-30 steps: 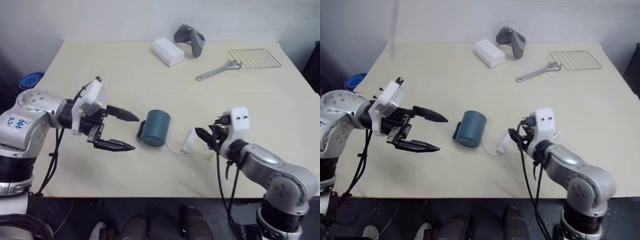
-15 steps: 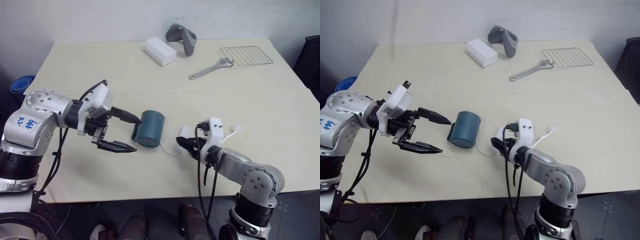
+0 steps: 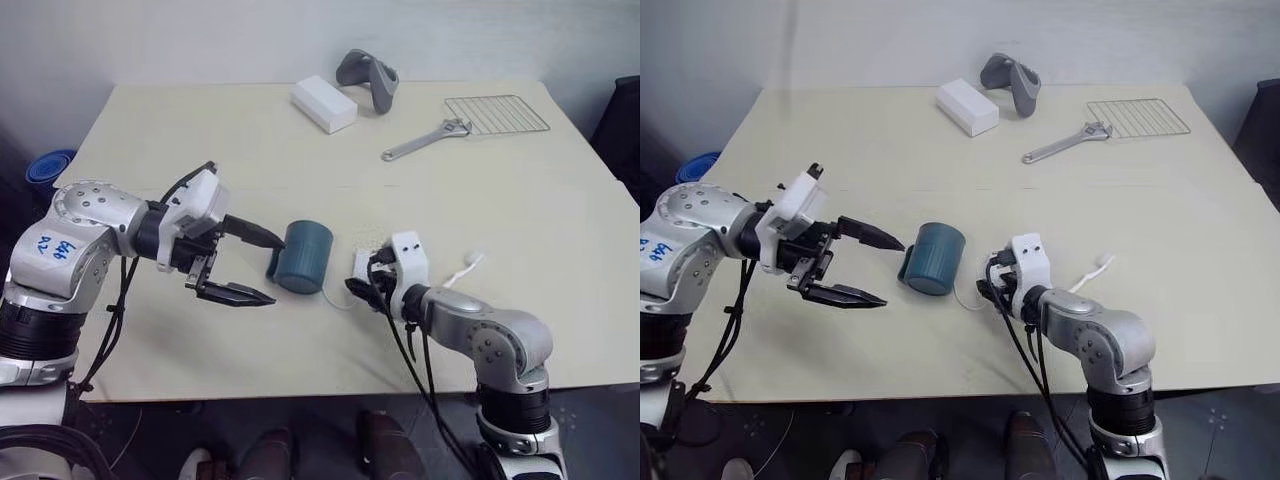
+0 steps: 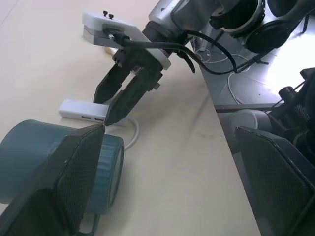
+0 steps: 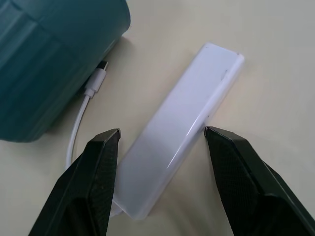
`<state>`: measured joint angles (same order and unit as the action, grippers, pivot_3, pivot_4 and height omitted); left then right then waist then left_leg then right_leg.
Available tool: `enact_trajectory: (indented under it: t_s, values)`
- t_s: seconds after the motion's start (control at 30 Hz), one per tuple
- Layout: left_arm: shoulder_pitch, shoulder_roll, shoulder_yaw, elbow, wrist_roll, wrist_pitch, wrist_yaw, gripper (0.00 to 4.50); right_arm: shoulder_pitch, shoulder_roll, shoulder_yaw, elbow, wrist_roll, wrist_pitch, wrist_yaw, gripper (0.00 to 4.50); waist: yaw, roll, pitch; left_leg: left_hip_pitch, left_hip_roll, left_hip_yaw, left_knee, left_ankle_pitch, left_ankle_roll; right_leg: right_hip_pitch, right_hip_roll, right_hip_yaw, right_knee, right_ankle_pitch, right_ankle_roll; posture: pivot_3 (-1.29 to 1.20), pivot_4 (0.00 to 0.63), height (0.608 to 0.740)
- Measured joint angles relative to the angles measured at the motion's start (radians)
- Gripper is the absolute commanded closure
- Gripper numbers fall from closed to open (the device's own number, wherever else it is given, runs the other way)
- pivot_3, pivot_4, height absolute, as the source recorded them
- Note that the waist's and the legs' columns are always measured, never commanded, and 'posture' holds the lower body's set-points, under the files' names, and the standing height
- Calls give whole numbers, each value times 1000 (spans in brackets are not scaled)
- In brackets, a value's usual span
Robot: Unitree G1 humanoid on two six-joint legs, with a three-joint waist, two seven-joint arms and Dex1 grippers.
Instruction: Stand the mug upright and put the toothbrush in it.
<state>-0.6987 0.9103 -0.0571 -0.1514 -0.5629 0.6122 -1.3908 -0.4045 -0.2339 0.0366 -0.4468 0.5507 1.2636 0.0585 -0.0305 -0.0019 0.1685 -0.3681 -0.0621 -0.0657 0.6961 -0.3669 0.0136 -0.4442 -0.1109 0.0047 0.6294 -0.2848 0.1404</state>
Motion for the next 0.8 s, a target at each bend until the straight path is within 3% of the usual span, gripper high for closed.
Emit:
enact_trajectory:
  t_s: [0.13, 0.23, 0.37, 0.63, 0.8]
  values:
    - [1, 1, 1, 0, 0, -1, 3, 0, -20, -59, 121, 19, -77, -85, 19, 1649, 0, 0, 0, 0, 0, 0, 0, 0, 0, 0, 0, 0, 0, 0, 0, 0, 150, 740]
    - [1, 0, 1, 1, 1, -1, 8, 0, -17, -75, 164, 35, -138, -131, 19, 2222, 4, -2, -1, 0, 0, -1, 1, 0, 0, 0, 0, 0, 0, 0, 0, 0, 150, 740]
    - [0, -6, 0, 2, 1, -2, 13, 0, -14, -94, 191, 45, -185, -165, 33, 3479, 4, -4, -3, 0, 0, -1, 1, 0, 0, 1, 0, 0, 0, 0, 0, 0, 150, 740]
    - [-25, -21, -2, 12, 12, -10, 10, 0, -1, -94, 182, 45, -214, -187, 64, 3474, 7, -4, -3, 0, -1, -1, 1, 0, 0, 1, 0, 0, -1, 0, 0, 0, 150, 740]
    - [-23, -37, -10, 13, 17, -12, 6, 0, 5, -89, 112, 33, -206, -155, 81, 3474, 11, -4, -2, -1, -1, -1, 1, 0, 0, 1, -1, 0, -1, 0, 0, 0, 150, 740]
